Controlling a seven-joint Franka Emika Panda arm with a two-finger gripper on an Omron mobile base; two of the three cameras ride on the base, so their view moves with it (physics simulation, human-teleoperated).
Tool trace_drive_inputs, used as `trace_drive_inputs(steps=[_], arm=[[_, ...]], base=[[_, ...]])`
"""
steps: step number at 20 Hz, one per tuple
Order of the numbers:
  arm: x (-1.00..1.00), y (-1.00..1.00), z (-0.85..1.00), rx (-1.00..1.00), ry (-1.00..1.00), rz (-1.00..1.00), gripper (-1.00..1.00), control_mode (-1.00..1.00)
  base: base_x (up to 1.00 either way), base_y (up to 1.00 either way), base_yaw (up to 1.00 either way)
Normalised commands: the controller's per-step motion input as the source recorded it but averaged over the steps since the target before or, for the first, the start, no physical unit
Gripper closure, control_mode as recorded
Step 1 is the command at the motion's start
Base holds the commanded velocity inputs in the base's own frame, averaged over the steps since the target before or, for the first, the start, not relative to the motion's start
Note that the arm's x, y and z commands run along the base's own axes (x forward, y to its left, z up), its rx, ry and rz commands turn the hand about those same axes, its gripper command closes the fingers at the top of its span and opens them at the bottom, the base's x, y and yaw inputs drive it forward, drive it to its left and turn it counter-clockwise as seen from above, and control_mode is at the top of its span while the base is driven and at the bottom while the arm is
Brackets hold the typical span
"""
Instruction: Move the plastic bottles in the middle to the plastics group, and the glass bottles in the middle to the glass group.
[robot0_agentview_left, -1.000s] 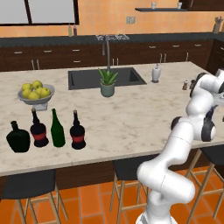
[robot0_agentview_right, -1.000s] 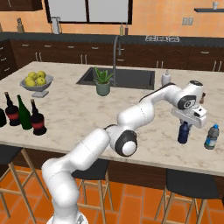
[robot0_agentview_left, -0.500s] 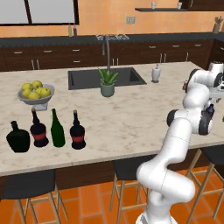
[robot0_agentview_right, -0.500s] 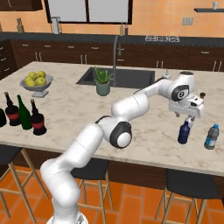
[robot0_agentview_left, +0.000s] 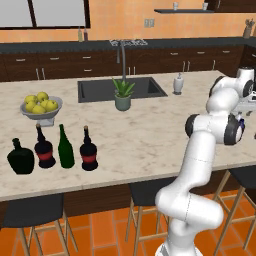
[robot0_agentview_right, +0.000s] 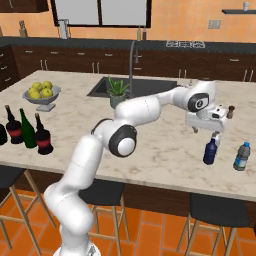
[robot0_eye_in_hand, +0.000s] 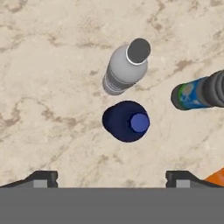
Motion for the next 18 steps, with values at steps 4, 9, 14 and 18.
trace_drive_inputs(steps=[4,9,14,18], arm=[[-0.52,0.39,0.00,0.09,-0.06,0.00,-1.00,-1.00],[-0.52,0.39,0.00,0.03,-0.19,0.00,-1.00,-1.00],[-0.47,0.48,0.00,-0.05,-0.15,0.00,-1.00,-1.00],[-0.41,0.55,-0.04,-0.16,-0.04,-0.01,-1.00,-1.00]], base=[[0.00,0.00,0.00],[0.00,0.00,0.00],[0.00,0.00,0.00],[0.00,0.00,0.00]])
